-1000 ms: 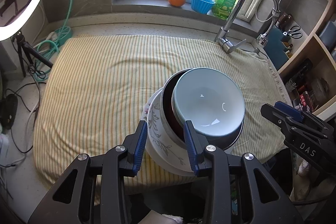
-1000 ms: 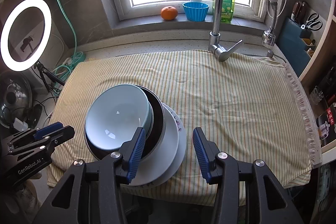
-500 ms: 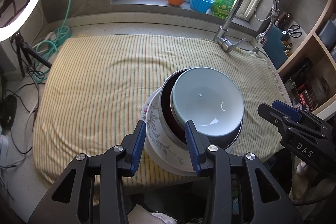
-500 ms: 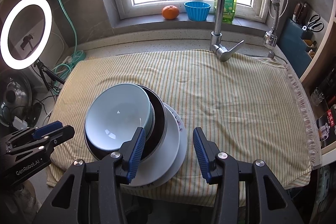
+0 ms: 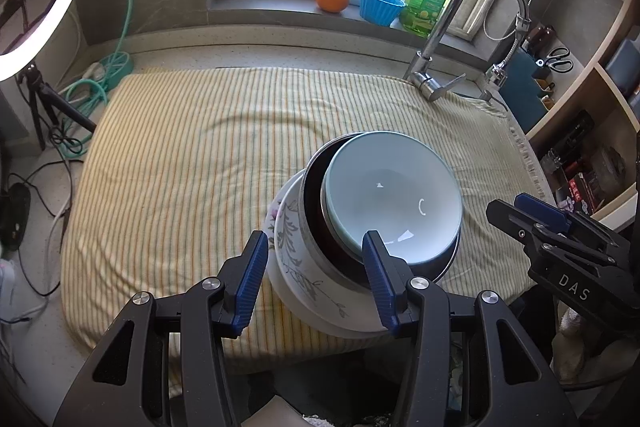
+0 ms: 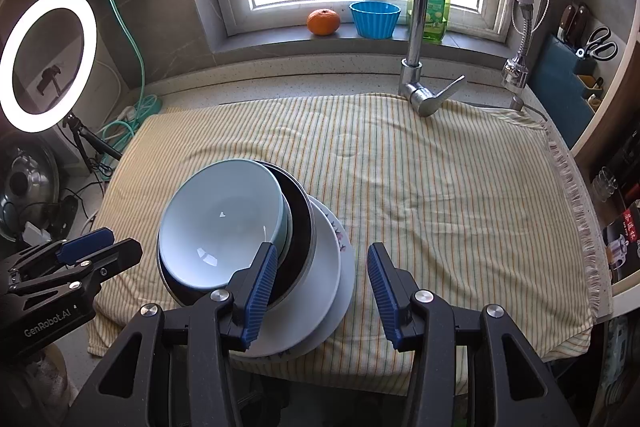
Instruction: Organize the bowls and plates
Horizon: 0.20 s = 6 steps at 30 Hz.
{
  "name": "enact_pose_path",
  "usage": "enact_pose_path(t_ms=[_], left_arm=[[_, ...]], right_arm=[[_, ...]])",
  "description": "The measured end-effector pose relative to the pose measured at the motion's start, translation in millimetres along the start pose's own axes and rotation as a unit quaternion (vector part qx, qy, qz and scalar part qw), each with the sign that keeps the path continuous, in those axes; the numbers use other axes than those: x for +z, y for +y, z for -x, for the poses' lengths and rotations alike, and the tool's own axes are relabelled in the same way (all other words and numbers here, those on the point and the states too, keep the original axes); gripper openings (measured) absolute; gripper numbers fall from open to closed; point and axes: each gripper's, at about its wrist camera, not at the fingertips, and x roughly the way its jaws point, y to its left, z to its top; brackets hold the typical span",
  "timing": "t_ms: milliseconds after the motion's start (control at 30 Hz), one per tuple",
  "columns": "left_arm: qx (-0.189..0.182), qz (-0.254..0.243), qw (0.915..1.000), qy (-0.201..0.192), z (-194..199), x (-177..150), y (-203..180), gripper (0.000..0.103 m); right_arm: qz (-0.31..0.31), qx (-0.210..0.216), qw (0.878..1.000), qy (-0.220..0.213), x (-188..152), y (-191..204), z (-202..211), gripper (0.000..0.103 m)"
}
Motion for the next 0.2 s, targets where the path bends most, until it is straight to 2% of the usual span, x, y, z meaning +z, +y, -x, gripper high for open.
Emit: enact_pose_path(t_ms=[200], left_arm=[[0.004, 0.001, 1.0, -0.001, -0.6, 1.8, 2.5, 0.048]], right_arm=[[0.002, 0.001, 1.0, 0.005, 1.9, 0.0, -4.2, 0.043]])
